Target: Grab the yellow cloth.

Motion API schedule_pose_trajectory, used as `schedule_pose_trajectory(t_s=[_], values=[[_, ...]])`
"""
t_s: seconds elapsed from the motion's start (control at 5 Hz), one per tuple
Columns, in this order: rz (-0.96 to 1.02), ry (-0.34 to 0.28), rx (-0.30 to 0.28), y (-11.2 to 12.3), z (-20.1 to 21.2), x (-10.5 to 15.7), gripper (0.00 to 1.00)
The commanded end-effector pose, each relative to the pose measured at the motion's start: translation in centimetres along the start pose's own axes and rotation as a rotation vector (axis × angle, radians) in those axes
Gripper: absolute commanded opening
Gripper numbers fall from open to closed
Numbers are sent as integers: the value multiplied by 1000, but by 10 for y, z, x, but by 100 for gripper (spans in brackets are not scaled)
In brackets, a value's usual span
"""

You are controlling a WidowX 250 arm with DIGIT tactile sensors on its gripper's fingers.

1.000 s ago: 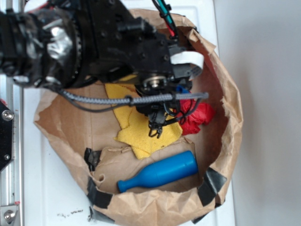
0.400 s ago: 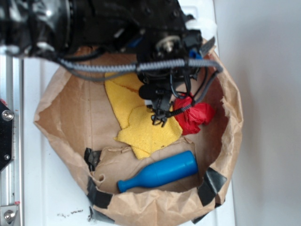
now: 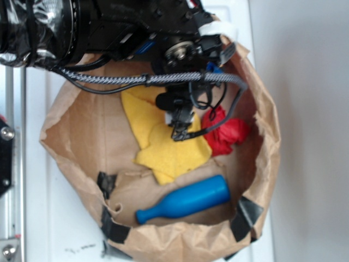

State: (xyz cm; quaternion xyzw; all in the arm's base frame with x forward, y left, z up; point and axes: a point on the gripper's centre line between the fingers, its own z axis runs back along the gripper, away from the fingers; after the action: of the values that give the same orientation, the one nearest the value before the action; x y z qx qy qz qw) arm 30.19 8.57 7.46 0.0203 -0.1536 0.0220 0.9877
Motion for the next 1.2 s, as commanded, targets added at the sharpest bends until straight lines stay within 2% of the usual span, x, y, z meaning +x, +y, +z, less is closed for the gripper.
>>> schedule_pose_trajectory(t_s=[0.0,0.2,0.4,0.6,1.0], values=[[-27,-27,8,28,8,2,100],[-40,-11,41,24,-3,1,100],[-44,-27,67,20,-13,1,100],[-14,-18,59,19,-12,3,0],[10,-25,42,21,-10,3,0]])
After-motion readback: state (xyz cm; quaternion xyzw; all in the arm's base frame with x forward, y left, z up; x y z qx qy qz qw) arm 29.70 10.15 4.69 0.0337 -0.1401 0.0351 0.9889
